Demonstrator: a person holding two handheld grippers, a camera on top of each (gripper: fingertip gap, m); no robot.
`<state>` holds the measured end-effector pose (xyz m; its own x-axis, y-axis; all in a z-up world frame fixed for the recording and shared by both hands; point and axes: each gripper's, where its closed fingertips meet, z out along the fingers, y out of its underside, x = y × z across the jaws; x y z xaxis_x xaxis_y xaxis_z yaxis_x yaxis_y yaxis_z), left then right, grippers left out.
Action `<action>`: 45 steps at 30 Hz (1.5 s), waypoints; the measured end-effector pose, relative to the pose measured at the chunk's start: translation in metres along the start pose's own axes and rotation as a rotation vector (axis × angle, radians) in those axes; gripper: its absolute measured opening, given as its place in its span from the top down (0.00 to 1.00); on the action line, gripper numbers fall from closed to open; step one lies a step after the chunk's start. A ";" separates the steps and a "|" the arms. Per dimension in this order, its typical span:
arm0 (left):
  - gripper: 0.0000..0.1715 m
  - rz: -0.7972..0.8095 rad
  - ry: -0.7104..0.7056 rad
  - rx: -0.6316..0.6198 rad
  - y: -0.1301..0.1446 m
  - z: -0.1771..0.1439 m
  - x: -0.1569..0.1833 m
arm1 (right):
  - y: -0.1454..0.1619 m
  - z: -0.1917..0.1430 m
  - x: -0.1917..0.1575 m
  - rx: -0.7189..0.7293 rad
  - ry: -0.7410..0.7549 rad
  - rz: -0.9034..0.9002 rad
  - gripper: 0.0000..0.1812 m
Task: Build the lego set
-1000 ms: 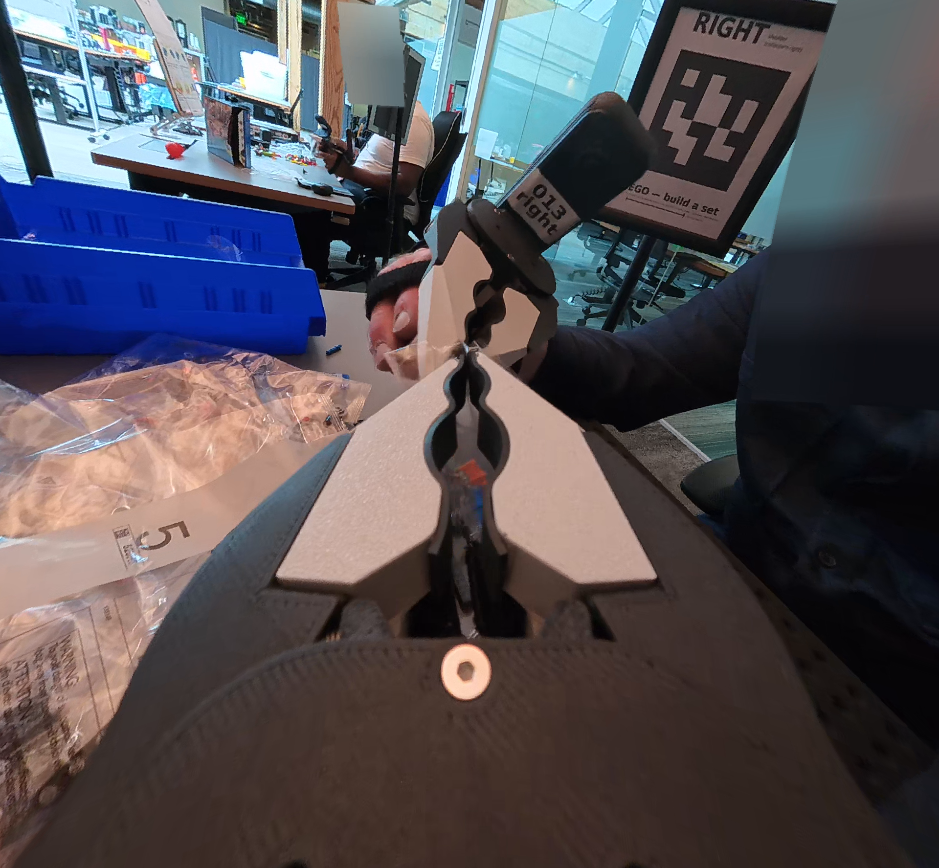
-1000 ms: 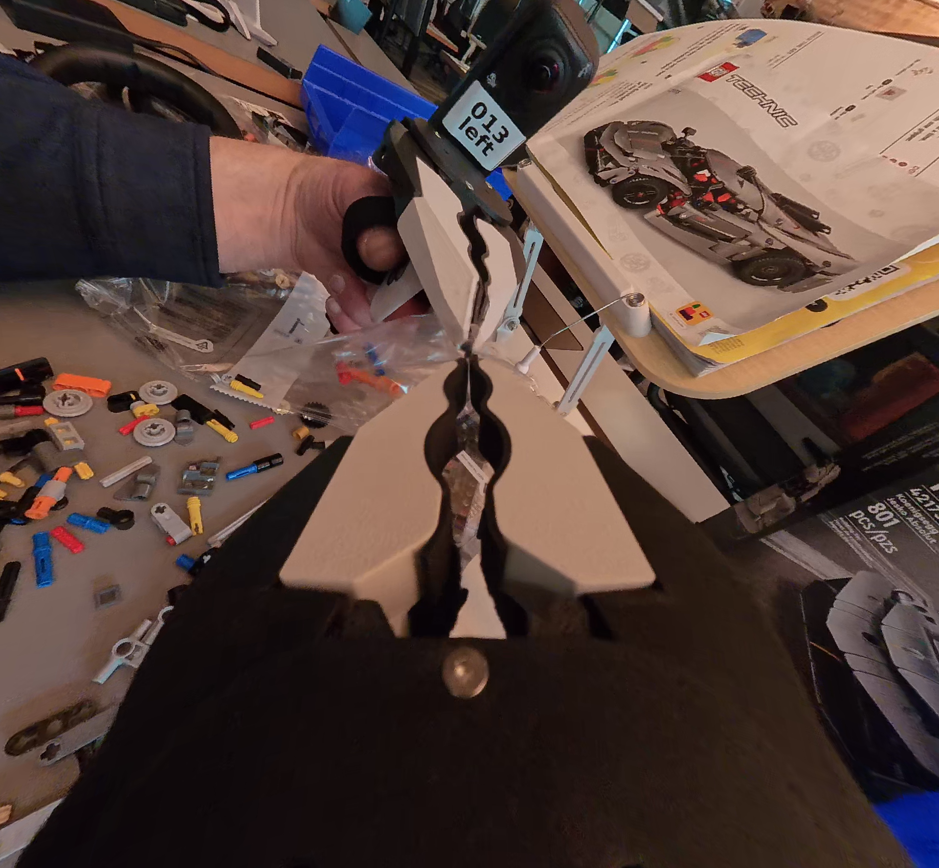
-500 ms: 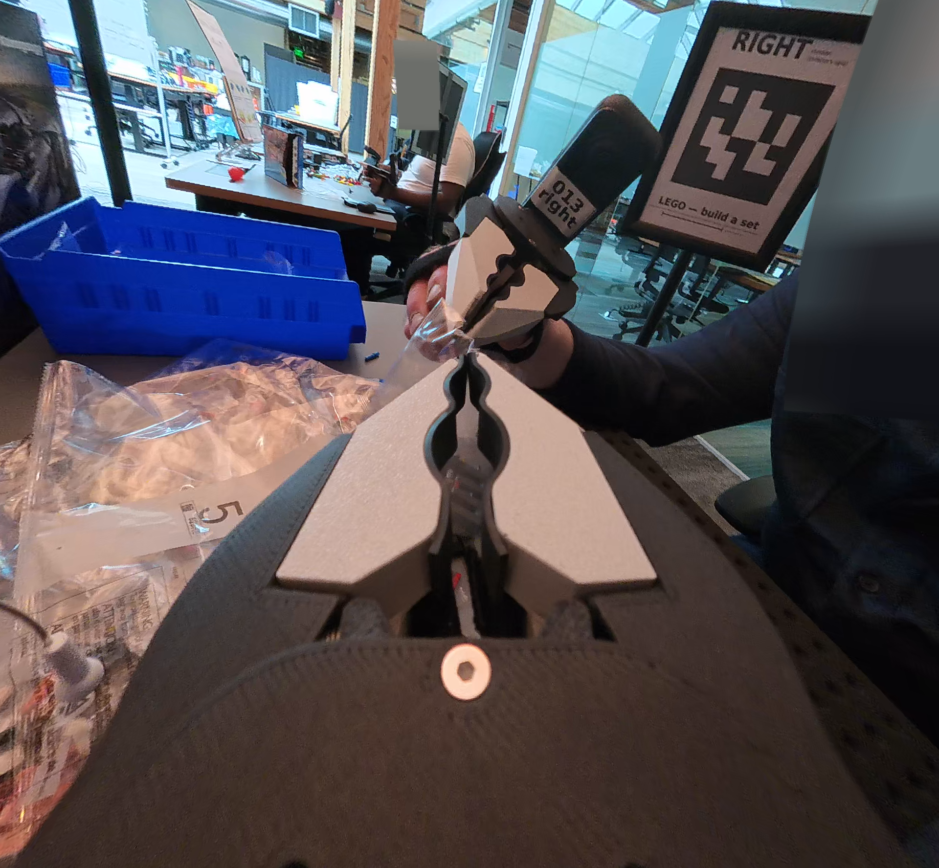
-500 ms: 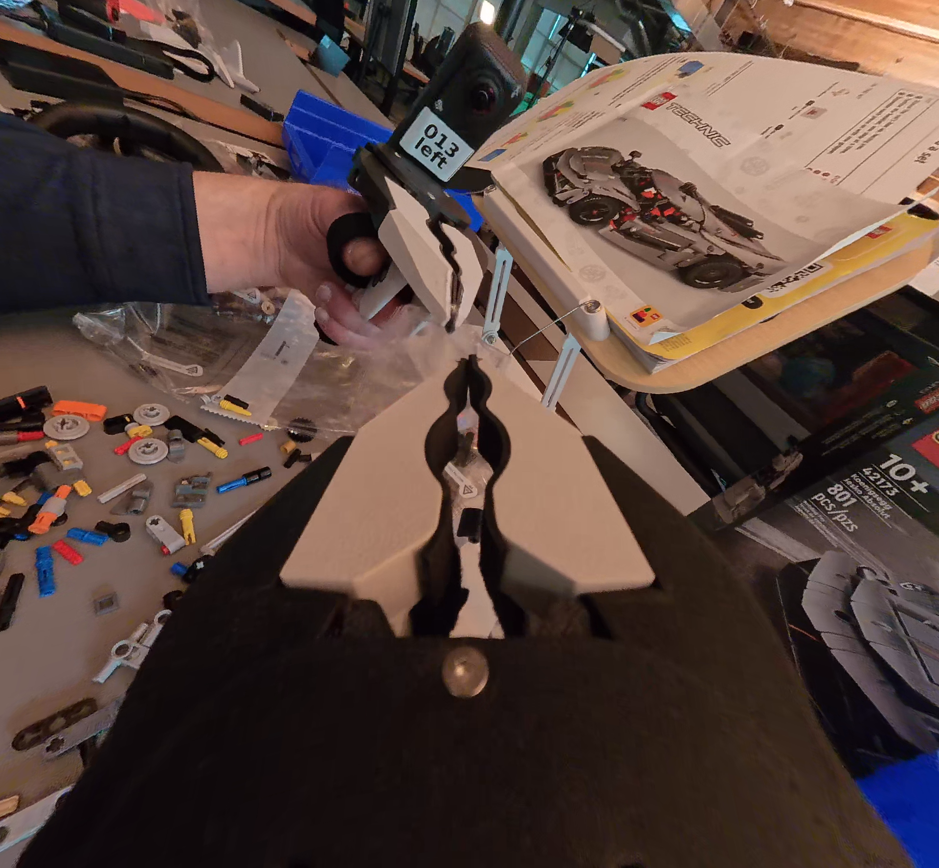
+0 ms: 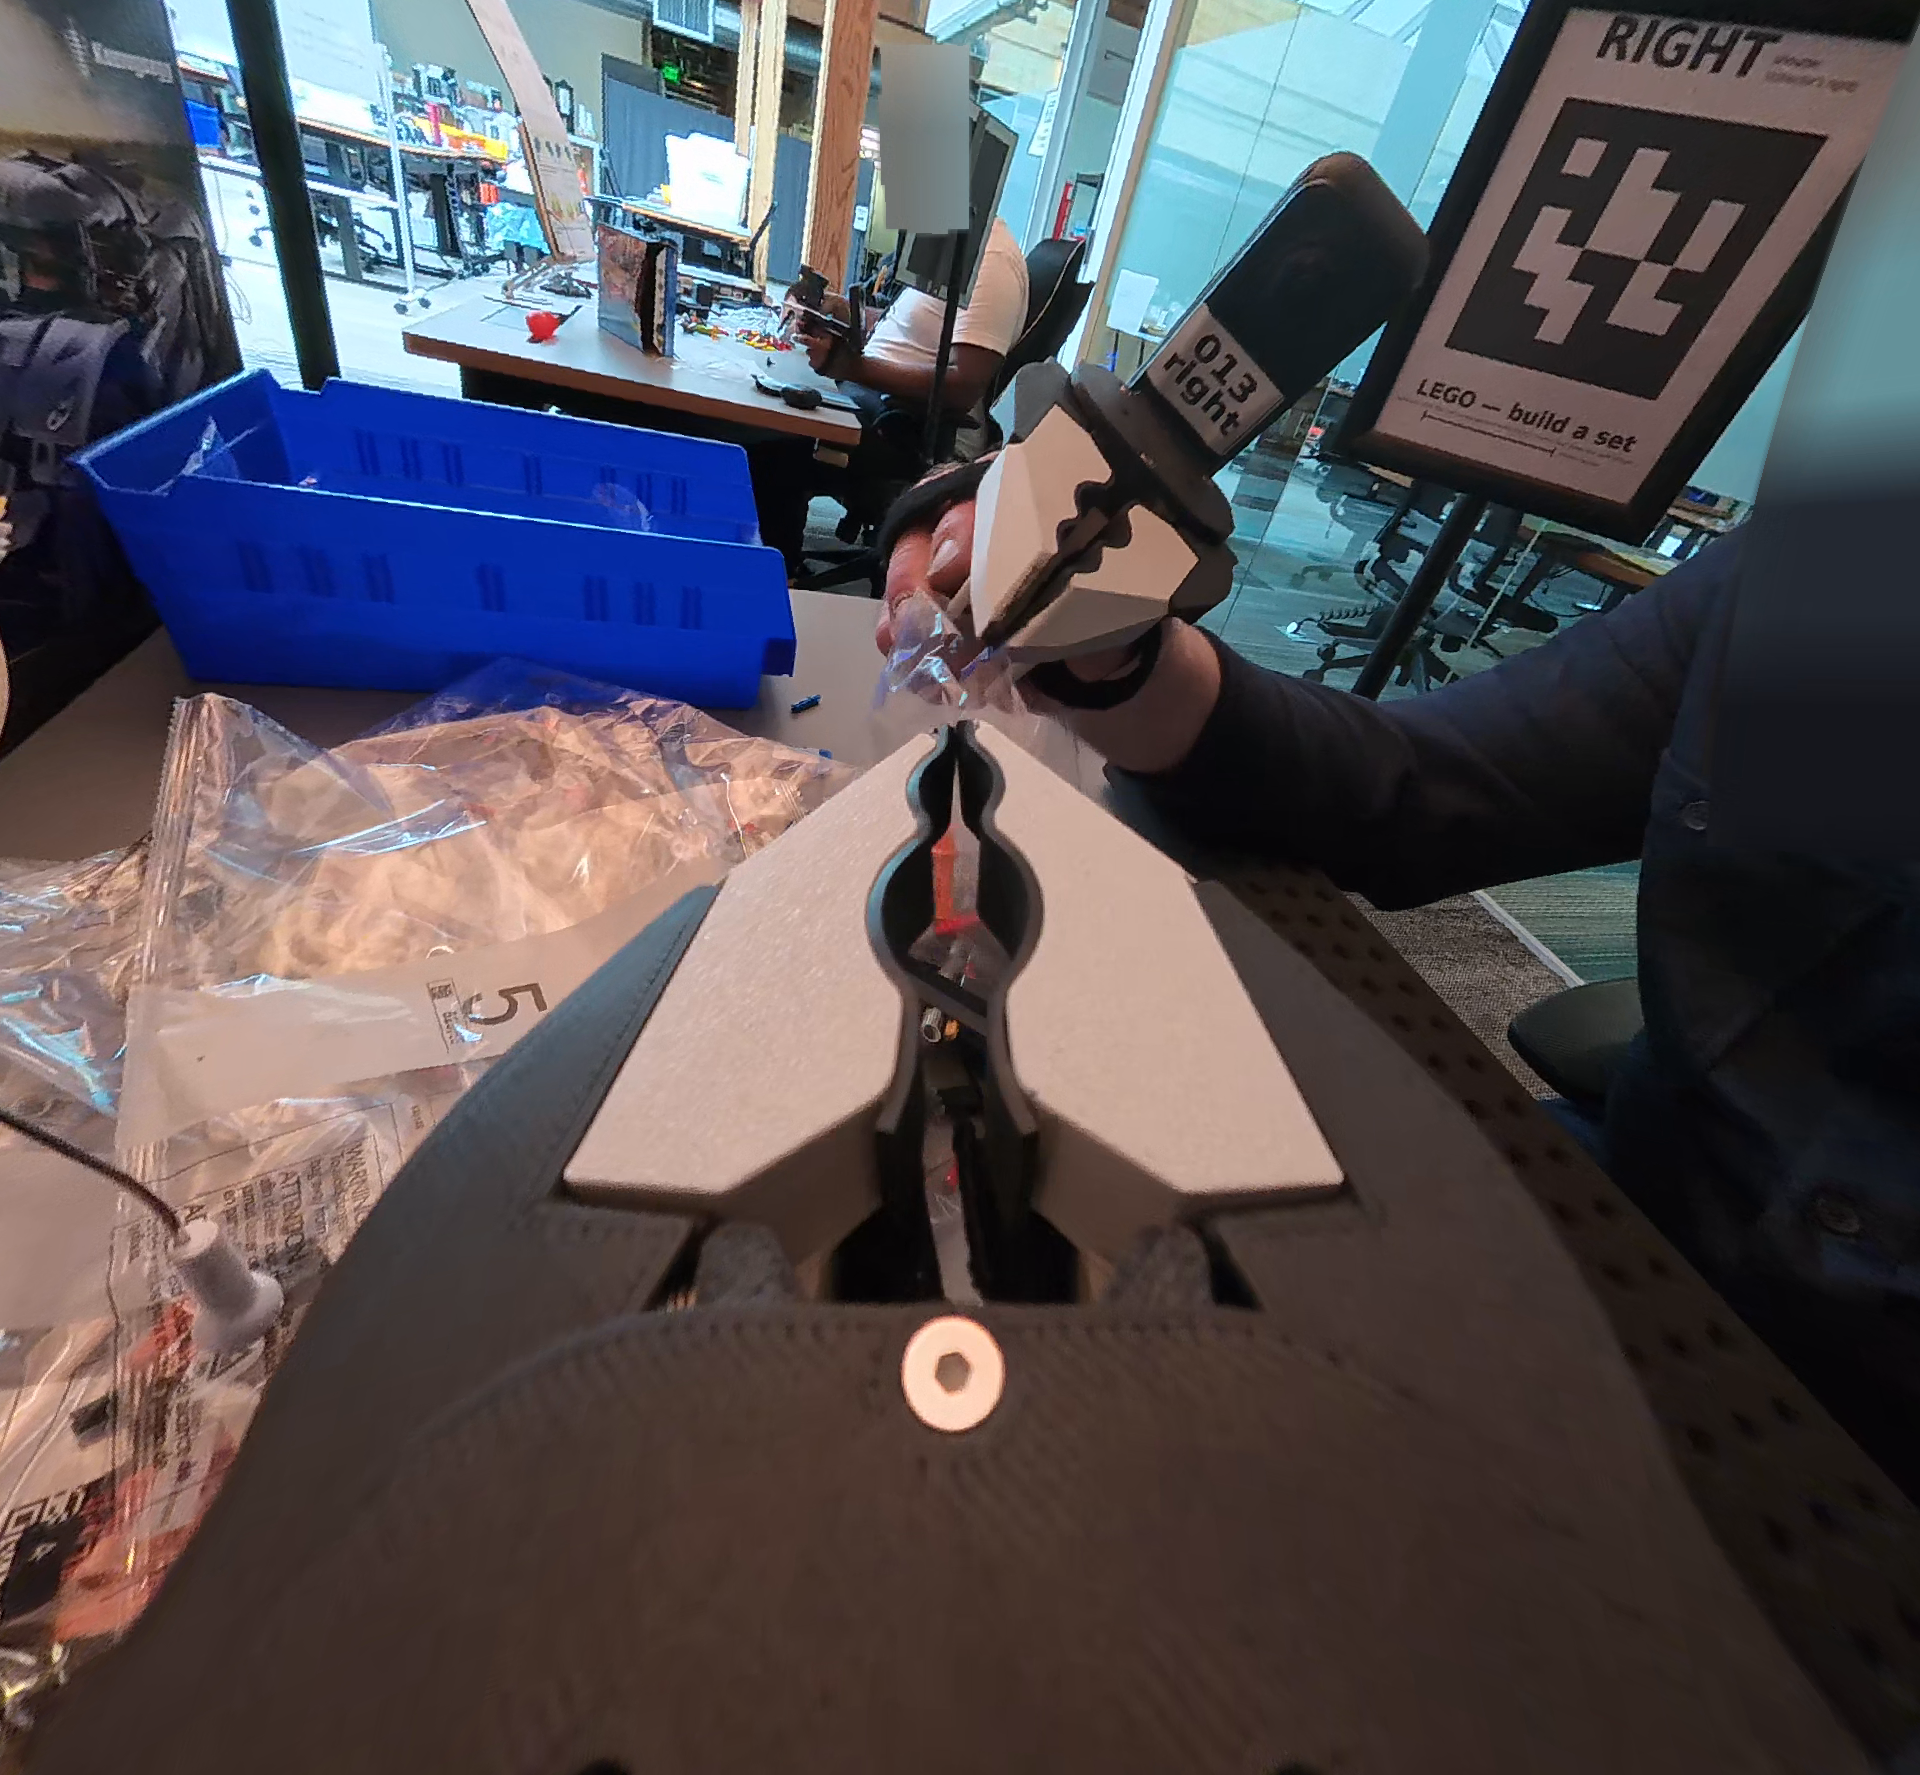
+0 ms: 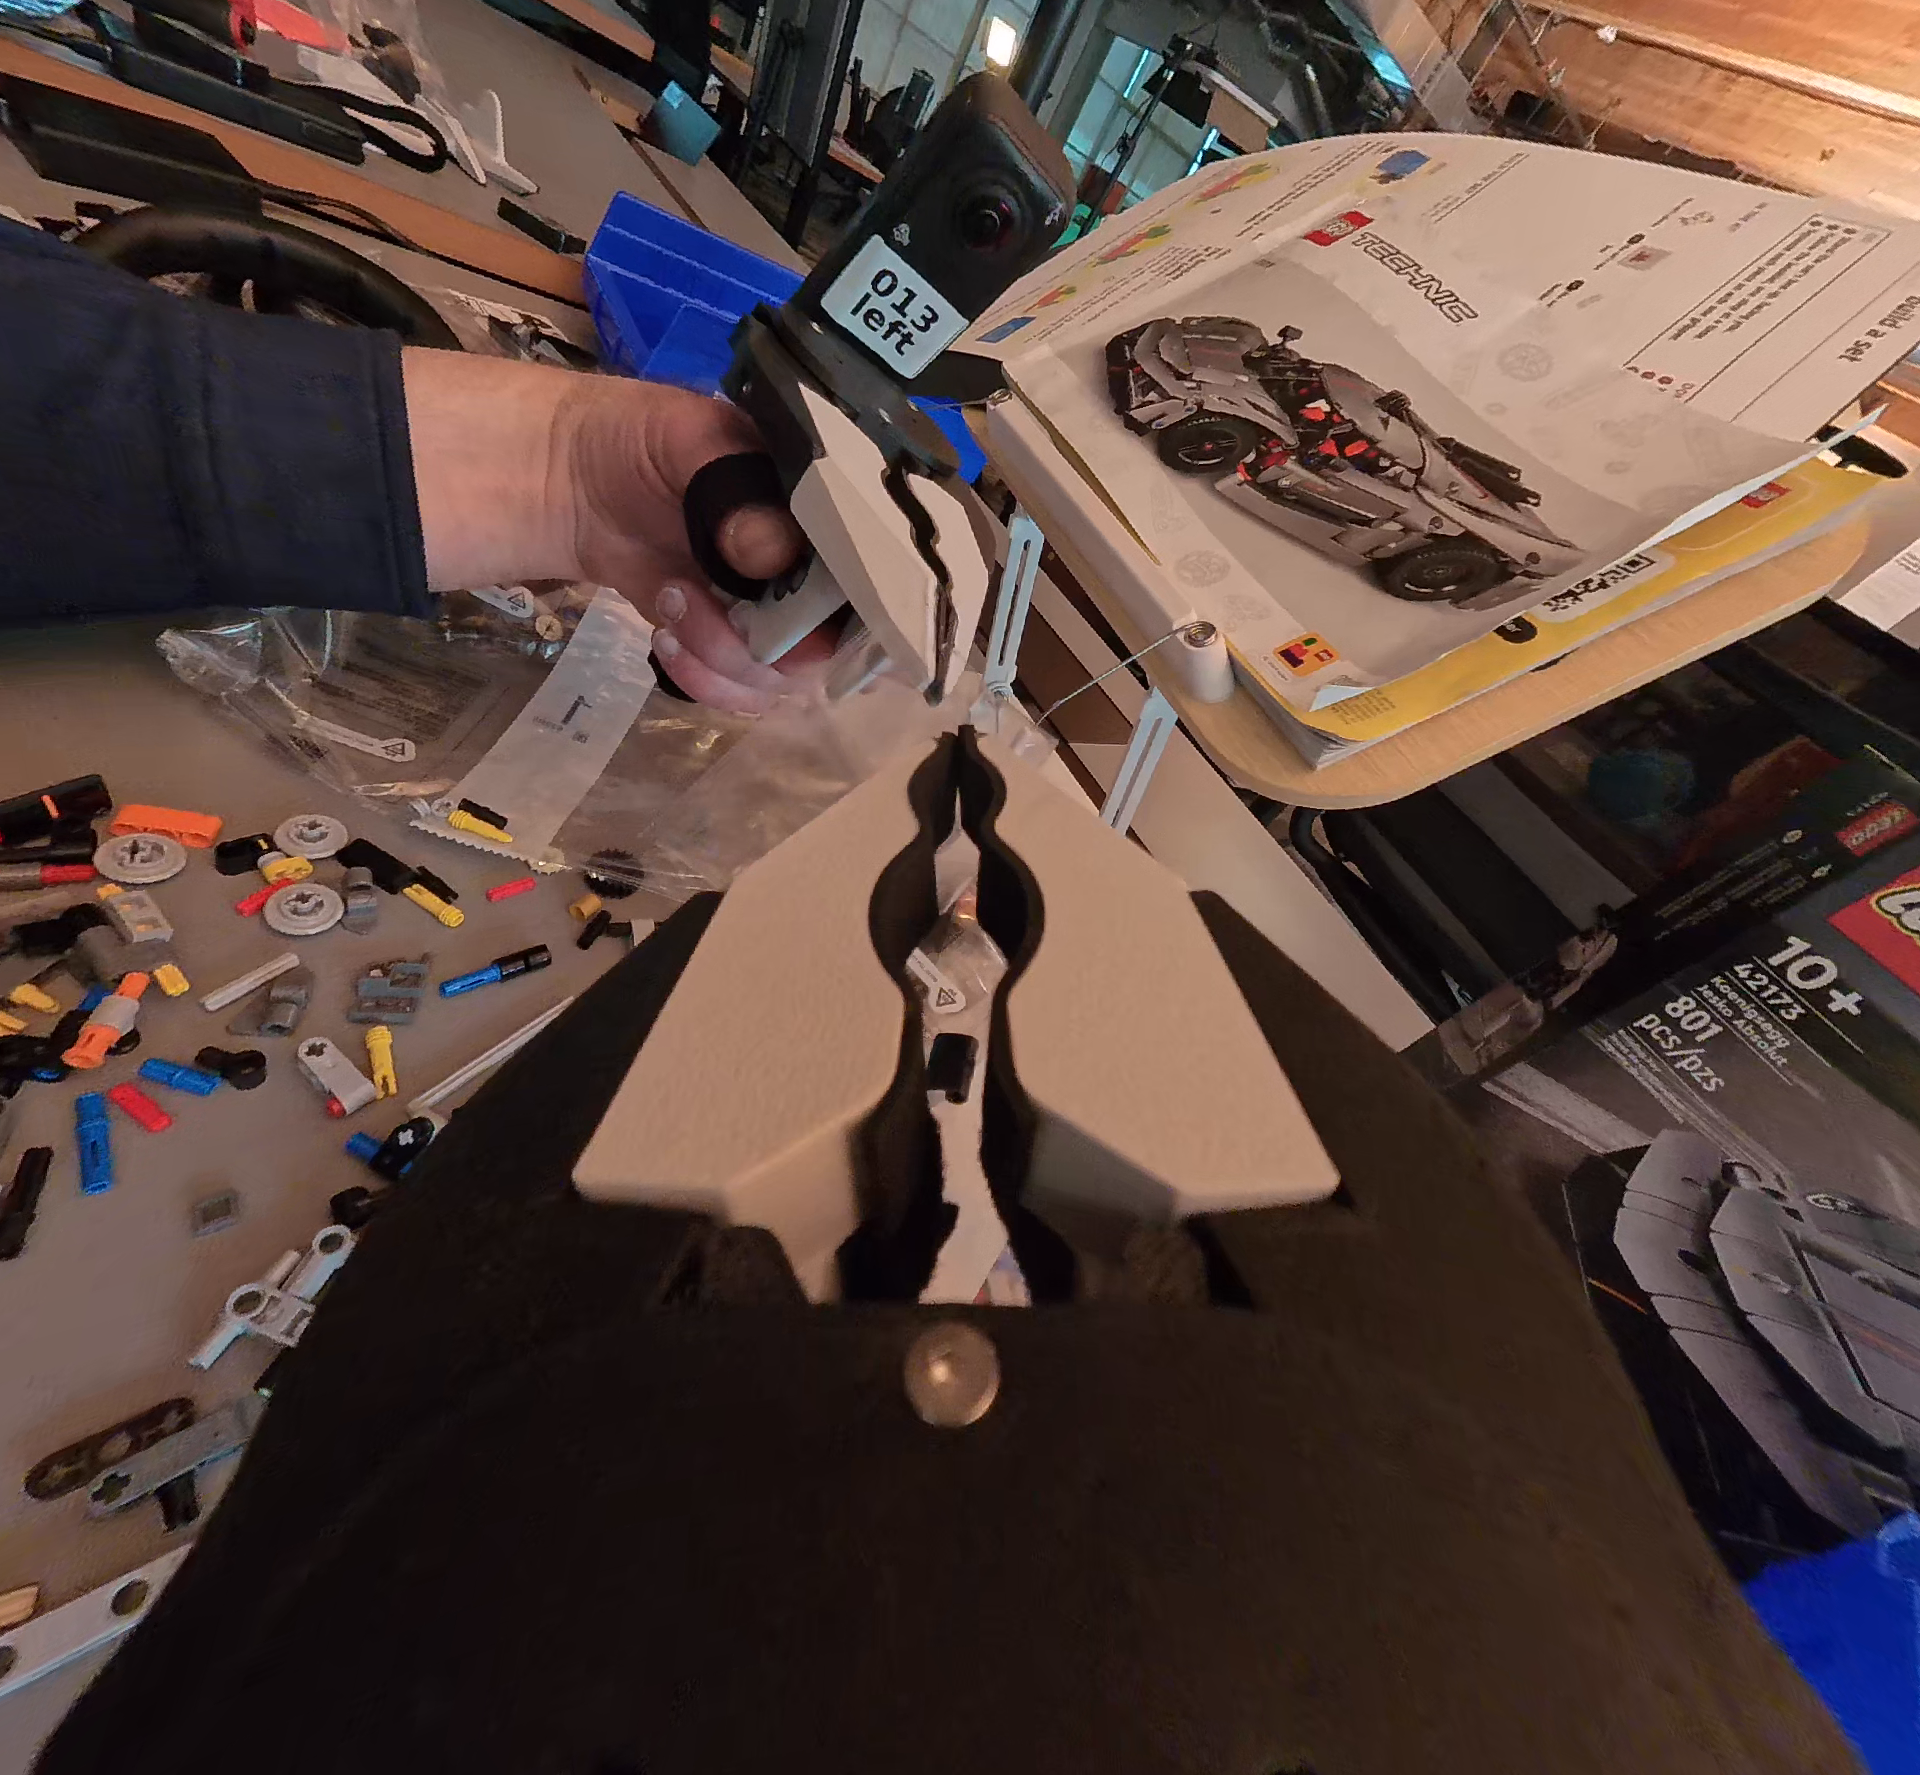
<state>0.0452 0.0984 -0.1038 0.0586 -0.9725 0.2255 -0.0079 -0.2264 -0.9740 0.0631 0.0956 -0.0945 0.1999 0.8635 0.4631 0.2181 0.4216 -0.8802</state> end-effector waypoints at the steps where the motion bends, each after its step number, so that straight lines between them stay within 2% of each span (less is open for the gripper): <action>1: 1.00 0.001 -0.001 -0.001 0.000 0.000 0.000 | 0.000 0.000 0.000 0.000 -0.001 0.000 1.00; 33: 1.00 0.022 -0.015 -0.009 -0.002 -0.001 0.001 | 0.004 -0.008 0.004 0.025 -0.043 0.066 1.00; 45: 0.93 0.015 -0.064 0.014 -0.009 -0.004 -0.006 | 0.006 -0.008 -0.003 0.015 -0.082 0.053 1.00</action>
<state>0.0411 0.1064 -0.0960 0.1226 -0.9701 0.2096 0.0050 -0.2106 -0.9776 0.0716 0.0929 -0.1001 0.1316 0.9043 0.4061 0.1951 0.3780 -0.9050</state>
